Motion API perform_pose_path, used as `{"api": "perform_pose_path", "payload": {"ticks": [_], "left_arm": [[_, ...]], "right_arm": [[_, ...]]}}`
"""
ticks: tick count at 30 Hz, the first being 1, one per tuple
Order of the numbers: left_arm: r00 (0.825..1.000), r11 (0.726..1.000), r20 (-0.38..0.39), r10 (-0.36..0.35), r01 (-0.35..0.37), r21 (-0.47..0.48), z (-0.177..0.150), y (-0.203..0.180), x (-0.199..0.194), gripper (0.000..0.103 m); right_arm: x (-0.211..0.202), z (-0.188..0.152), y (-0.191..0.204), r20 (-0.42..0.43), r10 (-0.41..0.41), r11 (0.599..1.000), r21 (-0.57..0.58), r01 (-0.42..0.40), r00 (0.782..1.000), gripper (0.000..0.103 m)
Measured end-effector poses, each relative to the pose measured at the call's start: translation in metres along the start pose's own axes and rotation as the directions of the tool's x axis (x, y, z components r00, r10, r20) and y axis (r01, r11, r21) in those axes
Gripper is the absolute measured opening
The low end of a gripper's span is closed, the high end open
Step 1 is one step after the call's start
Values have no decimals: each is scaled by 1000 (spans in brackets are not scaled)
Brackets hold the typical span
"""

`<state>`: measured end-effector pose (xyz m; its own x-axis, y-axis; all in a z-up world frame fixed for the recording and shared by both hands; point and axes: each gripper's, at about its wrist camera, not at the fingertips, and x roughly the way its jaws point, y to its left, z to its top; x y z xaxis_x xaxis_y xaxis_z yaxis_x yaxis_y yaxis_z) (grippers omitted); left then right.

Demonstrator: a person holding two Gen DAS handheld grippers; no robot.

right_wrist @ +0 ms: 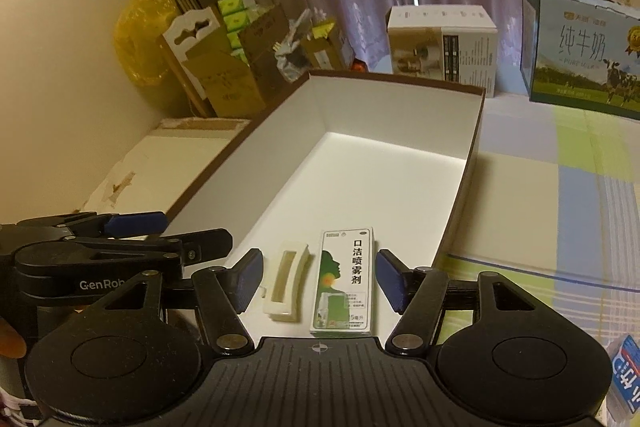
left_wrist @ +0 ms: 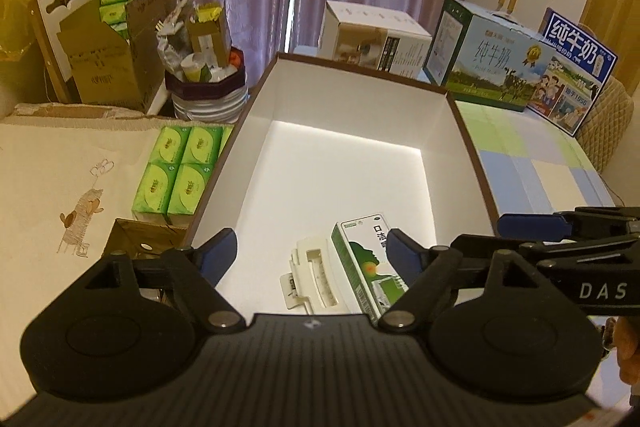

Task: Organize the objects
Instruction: 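Withdraw both tools from the shoebox back over the table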

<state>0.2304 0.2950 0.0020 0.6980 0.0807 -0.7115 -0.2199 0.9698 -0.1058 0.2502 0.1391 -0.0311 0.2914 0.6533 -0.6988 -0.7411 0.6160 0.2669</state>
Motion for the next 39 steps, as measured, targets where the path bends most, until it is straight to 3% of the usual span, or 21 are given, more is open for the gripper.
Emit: {"api": "perform_pose_path", "payload": {"ticks": [13,20,39], "left_arm": [[998,999,54,44,-43,-26,-26,-43,-54,87],[997,1000,74,23,-22,-12,-44,-84,-72,94],[996,996,-31,-85,86,28,-96,-196,-65,98]], "right_arm": [[-67,-26,-17,52,103,993,-54,-100,993,60],[-106,-50,-46,71,143,989,-56,-140,987,60],[-177,-118,-159,-6,87,996,-34,-88,996,60]]}}
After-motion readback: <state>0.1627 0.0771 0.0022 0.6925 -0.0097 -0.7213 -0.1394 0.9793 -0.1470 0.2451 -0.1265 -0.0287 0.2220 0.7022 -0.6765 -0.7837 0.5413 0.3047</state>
